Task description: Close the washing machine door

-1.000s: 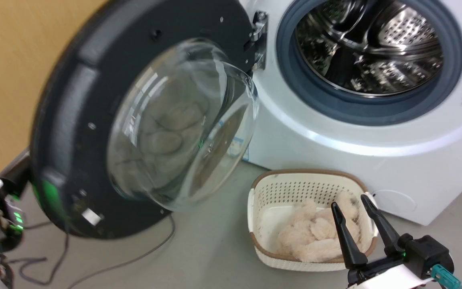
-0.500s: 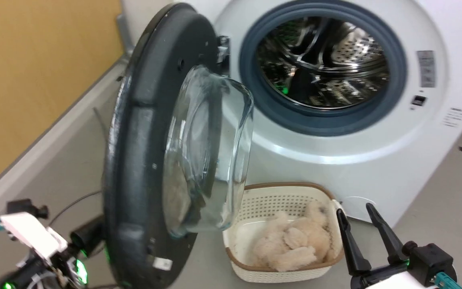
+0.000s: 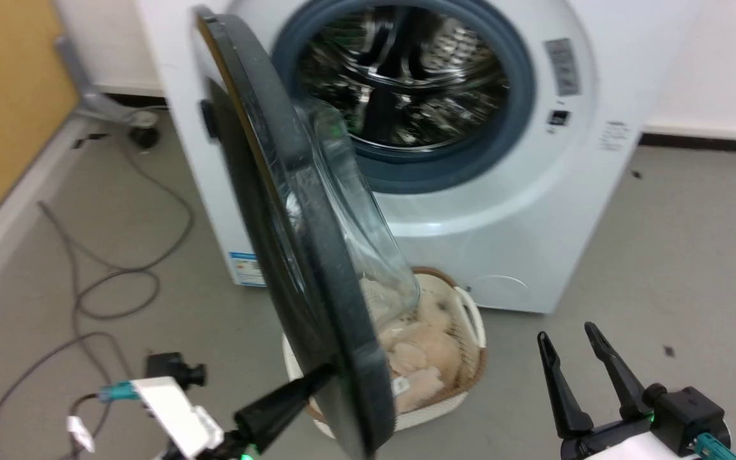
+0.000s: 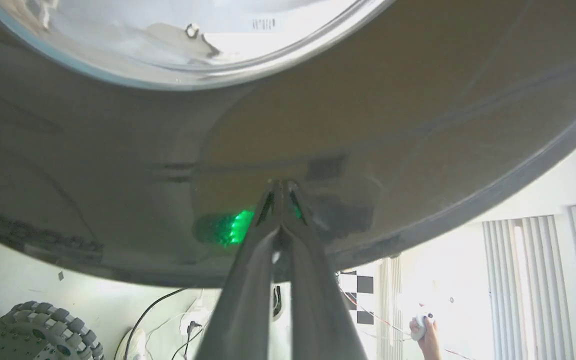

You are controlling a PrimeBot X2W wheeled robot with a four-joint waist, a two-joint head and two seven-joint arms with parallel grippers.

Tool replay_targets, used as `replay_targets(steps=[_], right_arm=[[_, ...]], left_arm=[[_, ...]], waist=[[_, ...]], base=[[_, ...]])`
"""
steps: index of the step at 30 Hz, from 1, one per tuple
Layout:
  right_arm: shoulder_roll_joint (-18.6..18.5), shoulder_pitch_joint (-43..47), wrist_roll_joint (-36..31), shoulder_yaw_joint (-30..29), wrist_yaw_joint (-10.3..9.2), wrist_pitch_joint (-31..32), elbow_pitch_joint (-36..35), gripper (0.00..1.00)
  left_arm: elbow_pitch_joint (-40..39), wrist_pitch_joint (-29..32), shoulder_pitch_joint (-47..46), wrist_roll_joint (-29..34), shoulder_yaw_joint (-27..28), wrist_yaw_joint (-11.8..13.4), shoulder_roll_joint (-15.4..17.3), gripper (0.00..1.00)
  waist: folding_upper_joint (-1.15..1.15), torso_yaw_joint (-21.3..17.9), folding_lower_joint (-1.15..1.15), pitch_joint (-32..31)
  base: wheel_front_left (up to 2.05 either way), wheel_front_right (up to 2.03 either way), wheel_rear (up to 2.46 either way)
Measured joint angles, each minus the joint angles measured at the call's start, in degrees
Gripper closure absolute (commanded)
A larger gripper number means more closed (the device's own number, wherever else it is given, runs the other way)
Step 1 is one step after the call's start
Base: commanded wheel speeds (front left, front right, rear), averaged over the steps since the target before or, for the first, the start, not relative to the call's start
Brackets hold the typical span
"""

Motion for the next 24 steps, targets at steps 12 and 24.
replay_targets(steps=[12,24], right_arm=[[-0.26,-2.70,0.00,-0.12,0.00,0.00,-1.36,0.00],[1.65,-3.72,0.10,0.46,0.01,0.00,-1.94,0.00]], left_arm=[[9.95,-17.95,-7.48,-3.22,-8.55,-5.36,-0.03,1.00],[19.54,-34.77,-22.43,-3.22,-8.91,-8.64,-0.25,1.00]], waist=[[0.00,-13.26,0.00,4.98],[0.00,-23.69,0.00,11.53]], base=[[0.00,0.00,0.00],[0.00,0.00,0.00]])
